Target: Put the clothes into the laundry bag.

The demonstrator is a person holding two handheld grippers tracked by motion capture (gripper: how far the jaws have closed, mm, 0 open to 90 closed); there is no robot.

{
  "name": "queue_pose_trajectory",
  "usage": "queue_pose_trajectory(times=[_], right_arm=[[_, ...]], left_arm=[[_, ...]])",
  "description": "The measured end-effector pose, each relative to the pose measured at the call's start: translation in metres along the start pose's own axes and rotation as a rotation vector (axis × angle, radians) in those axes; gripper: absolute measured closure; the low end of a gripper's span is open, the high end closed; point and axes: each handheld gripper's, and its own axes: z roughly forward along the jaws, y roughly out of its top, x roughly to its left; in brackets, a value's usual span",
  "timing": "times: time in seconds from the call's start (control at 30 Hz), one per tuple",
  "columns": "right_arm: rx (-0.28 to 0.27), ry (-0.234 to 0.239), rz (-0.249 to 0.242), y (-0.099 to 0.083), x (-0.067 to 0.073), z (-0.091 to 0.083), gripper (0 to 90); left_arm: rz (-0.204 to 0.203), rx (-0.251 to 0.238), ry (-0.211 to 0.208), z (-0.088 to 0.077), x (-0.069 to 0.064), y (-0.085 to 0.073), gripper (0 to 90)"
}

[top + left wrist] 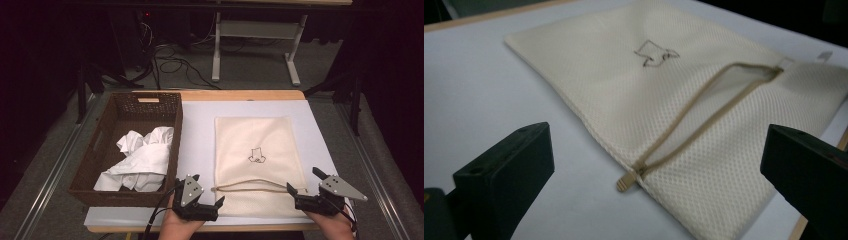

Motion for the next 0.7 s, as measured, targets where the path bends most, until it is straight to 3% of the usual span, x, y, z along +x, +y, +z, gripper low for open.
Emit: queue_pose_trajectory(times=[0.03, 0.07, 0.1, 0.13, 0.17, 0.23, 0.27, 0.3, 0.33, 0.37, 0.4, 0.43, 0.53, 0.6, 0.67, 0.7], right_arm=[[0.017, -0.004, 0.003, 0.000, -0.005, 0.007, 3.3], [0.029, -0.012, 0.004, 0.000, -0.008, 0.012, 5.4], [0.029, -0.012, 0.004, 0.000, -0.008, 0.012, 5.4], [0.042, -0.019, 0.004, 0.001, -0.012, 0.018, 9.5], [0.088, -0.009, 0.029, 0.003, -0.022, 0.033, 21.1], [0.129, -0.015, 0.039, 0.004, -0.033, 0.047, 27.2], [0.129, -0.015, 0.039, 0.004, -0.033, 0.047, 27.2], [0.174, -0.038, 0.073, 0.004, -0.045, 0.063, 30.3], [0.174, -0.038, 0.073, 0.004, -0.045, 0.063, 30.3], [0.217, -0.067, 0.094, 0.002, -0.055, 0.079, 33.5], [0.217, -0.067, 0.094, 0.002, -0.055, 0.079, 33.5], [0.255, -0.071, 0.104, 0.000, -0.061, 0.090, 36.1], [0.292, -0.088, 0.109, -0.003, -0.066, 0.098, 38.5], [0.339, -0.092, 0.127, -0.008, -0.071, 0.106, 46.3], [0.350, -0.089, 0.127, -0.009, -0.072, 0.107, 48.7], [0.351, -0.090, 0.133, -0.009, -0.073, 0.108, 54.5]], left_arm=[[0.004, 0.048, -0.011, 0.002, -0.003, -0.005, 3.2], [-0.003, 0.064, -0.032, 0.002, -0.003, -0.008, 6.4], [-0.003, 0.064, -0.032, 0.002, -0.003, -0.008, 15.8], [-0.005, 0.081, -0.061, 0.002, -0.004, -0.012, 15.8], [-0.011, 0.113, -0.092, 0.006, -0.006, -0.017, 27.2], [0.007, 0.138, -0.096, 0.011, -0.010, -0.021, 37.0], [0.007, 0.138, -0.096, 0.011, -0.010, -0.021, 38.4], [0.003, 0.170, -0.098, 0.017, -0.014, -0.023, 39.9], [0.003, 0.170, -0.098, 0.017, -0.014, -0.023, 40.9], [0.009, 0.184, -0.105, 0.021, -0.016, -0.025, 43.9], [0.009, 0.184, -0.105, 0.021, -0.016, -0.025, 46.3], [0.025, 0.199, -0.096, 0.025, -0.019, -0.027, 48.7], [0.046, 0.209, -0.070, 0.028, -0.023, -0.029, 55.9], [0.048, 0.217, -0.060, 0.031, -0.027, -0.032, 64.5], [0.043, 0.214, -0.059, 0.031, -0.029, -0.032, 67.6], [0.046, 0.218, -0.060, 0.032, -0.029, -0.031, 70.6]])
